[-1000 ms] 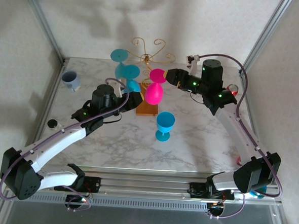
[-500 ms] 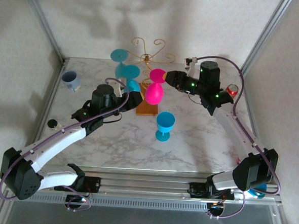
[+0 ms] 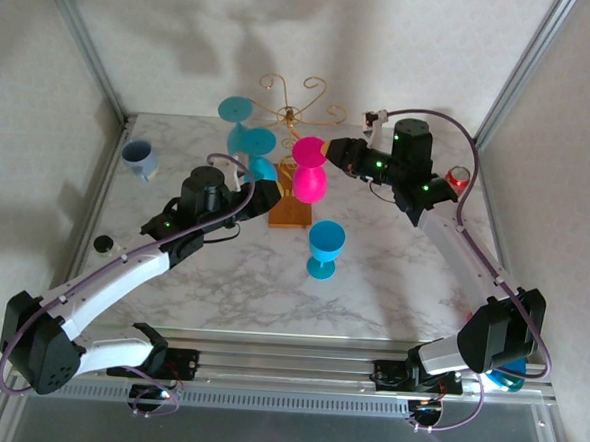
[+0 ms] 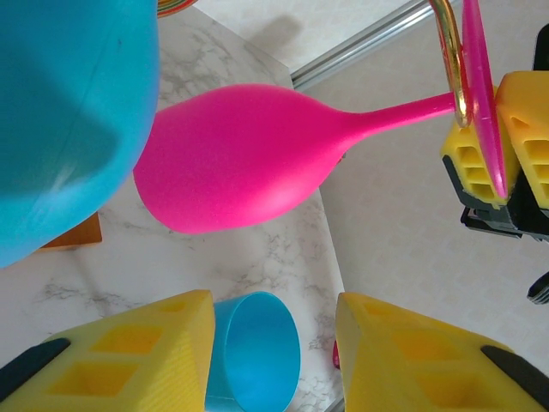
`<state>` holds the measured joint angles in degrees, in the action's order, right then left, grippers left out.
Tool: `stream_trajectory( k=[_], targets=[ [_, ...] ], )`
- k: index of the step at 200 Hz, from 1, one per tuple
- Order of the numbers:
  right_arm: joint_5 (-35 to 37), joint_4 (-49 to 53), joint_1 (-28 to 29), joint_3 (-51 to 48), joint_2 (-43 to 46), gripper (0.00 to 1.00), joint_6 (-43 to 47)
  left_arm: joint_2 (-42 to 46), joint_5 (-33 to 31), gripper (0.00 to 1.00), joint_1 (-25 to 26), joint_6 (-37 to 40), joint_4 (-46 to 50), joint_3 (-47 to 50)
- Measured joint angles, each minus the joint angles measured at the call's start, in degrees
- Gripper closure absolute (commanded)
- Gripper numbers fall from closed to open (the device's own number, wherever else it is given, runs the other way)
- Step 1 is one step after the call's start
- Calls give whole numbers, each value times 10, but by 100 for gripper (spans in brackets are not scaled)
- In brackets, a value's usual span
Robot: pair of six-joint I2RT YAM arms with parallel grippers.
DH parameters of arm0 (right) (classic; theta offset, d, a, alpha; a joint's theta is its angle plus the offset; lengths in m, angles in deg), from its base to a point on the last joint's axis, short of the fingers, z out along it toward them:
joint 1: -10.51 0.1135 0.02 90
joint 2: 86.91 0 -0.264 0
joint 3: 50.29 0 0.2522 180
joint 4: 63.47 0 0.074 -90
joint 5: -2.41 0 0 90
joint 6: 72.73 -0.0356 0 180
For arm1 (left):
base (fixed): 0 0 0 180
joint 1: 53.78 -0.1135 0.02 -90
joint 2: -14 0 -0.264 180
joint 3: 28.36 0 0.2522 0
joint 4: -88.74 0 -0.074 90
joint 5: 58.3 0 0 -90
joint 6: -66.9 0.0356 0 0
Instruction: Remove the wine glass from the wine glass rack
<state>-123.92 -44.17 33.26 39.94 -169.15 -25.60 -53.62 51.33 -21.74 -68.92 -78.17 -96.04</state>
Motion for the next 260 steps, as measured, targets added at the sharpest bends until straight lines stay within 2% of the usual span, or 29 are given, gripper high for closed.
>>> stream_trajectory(
  k=[43,260],
  targets=[
    [-14,-11,0,0,0,100,-8,0,0,59,0,0,0,0],
    [-23,-77,-11,9,-28,100,-67,0,0,59,0,0,-5,0]
  ],
)
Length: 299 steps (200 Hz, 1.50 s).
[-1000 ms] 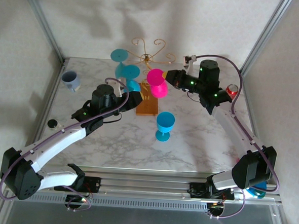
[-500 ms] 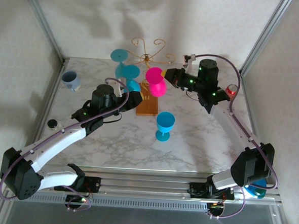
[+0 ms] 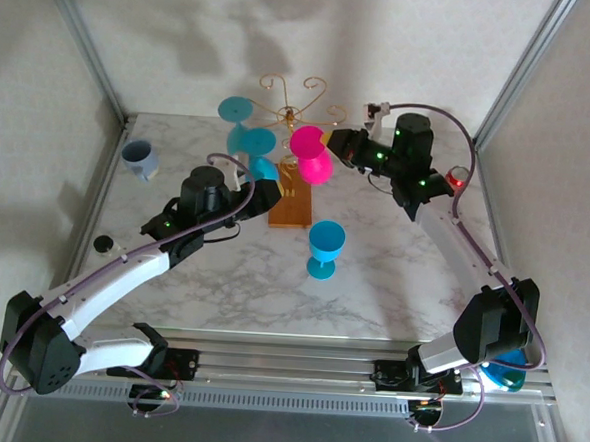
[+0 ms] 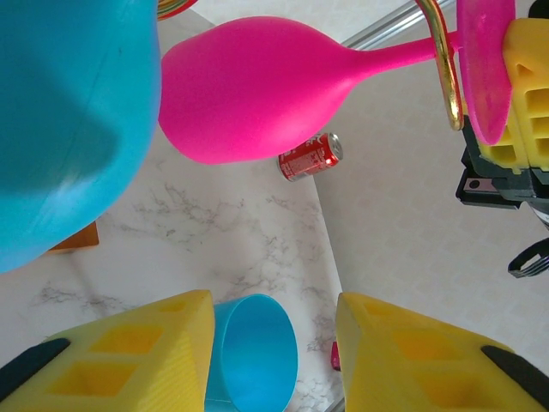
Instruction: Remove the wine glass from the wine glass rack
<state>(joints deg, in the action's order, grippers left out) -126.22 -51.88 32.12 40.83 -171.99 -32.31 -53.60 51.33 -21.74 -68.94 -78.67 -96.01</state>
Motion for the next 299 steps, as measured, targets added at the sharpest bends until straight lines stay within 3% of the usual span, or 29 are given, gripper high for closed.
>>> stream_trajectory(
  k=[299],
  targets=[
    [-5,-31,-3,-36,39,100,-36,7,0,59,0,-6,-4,22]
  ],
)
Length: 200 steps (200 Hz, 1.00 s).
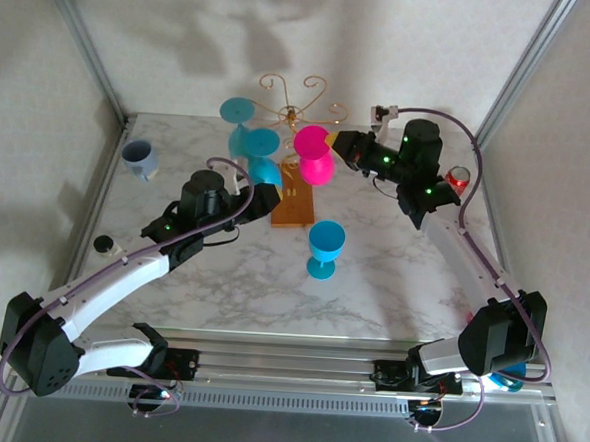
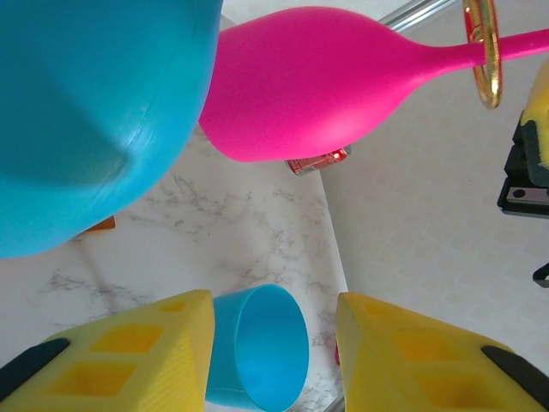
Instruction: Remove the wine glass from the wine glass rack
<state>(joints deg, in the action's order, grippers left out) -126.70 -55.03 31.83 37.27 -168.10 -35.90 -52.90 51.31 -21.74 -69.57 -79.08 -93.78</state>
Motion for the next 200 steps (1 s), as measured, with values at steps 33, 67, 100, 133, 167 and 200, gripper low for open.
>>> stream_trajectory(
  k=[33,67,100,133,167,200],
  targets=[
    [0,0,8,0,0,100,0,3,0,59,0,0,0,4],
    [0,0,16,0,0,100,0,7,0,59,0,0,0,6],
    [-1,4,23,4,-4,100,5,9,0,59,0,0,-2,9],
    [-2,4,26,14,-14,100,9,10,0,59,0,0,-2,9],
    [-1,4,26,26,-22,100,11,12,-2,59,0,0,-3,9],
    [0,4,26,42,-33,100,13,12,-2,59,0,0,-3,9]
  ],
)
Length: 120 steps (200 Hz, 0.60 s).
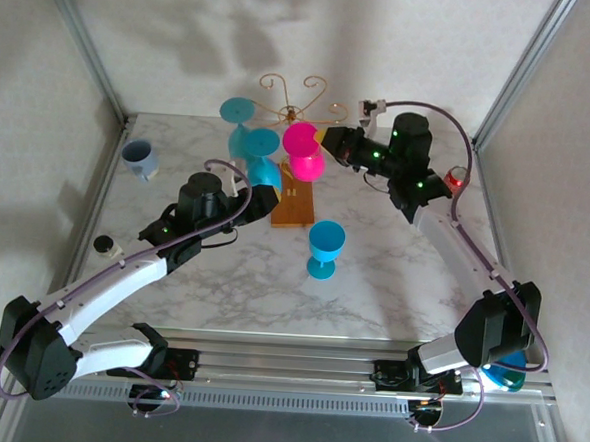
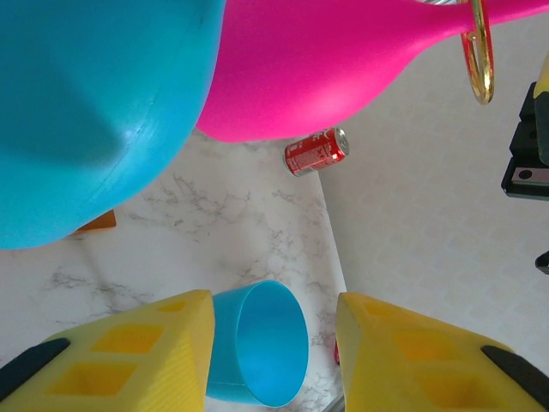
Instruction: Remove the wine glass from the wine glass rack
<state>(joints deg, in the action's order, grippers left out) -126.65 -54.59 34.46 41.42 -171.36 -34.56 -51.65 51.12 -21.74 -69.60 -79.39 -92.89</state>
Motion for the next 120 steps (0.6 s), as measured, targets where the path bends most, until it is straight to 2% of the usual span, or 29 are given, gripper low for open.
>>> stream_trajectory(
  k=[120],
  targets=[
    [20,17,0,28,-24,100,17,0,0,59,0,0,0,0]
  ],
)
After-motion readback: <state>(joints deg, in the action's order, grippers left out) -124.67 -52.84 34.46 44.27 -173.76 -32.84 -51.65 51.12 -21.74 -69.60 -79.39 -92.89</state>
